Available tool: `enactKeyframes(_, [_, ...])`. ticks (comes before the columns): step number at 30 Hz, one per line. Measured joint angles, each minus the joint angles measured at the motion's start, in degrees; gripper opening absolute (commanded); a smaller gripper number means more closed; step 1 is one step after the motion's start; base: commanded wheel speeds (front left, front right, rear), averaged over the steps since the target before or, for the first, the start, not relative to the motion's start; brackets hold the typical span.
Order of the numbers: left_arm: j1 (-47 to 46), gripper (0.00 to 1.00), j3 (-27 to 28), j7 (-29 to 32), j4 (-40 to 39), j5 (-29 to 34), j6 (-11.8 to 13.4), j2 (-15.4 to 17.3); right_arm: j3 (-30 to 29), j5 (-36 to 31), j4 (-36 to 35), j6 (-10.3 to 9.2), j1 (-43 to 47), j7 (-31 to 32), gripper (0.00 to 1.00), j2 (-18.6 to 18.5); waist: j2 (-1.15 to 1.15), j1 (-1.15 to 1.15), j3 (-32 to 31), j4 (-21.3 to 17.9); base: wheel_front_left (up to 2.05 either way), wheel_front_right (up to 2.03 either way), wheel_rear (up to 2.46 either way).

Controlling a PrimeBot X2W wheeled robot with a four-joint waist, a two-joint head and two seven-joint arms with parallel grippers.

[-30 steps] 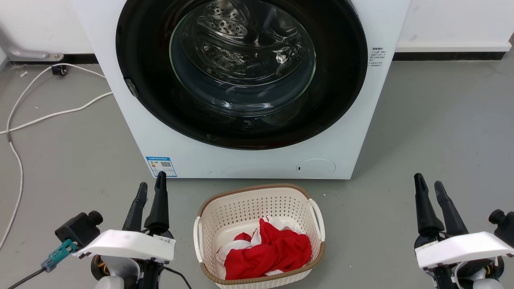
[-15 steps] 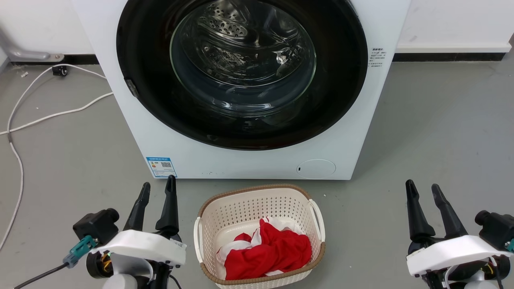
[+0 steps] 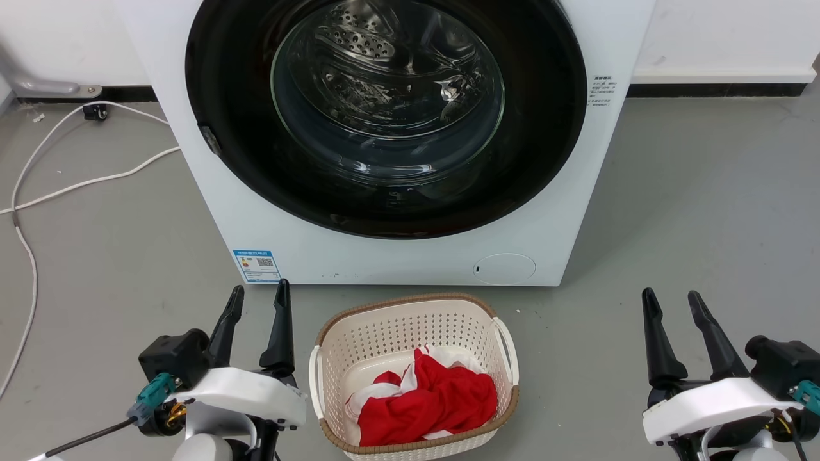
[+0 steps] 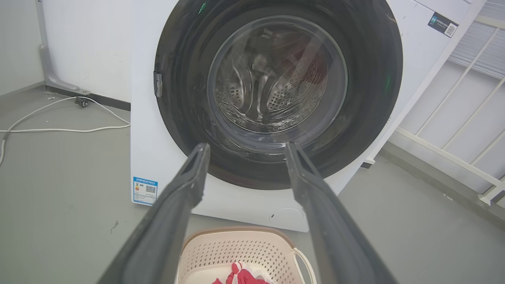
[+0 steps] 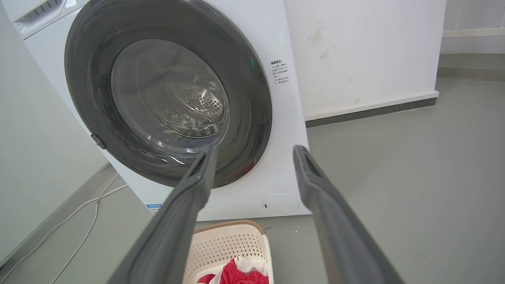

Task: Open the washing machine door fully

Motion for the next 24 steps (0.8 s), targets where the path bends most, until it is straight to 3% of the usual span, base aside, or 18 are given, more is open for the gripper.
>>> enactKeyframes(24, [-0.55,1.00,-2.25,-3.01,0.13,12.10,1.15,0.74,0.56,-11.18,-0.64,0.01,0.43,-0.92,1.00,0.08,0.00,0.00,-0.09,0.32,0.00,0.00,0.00])
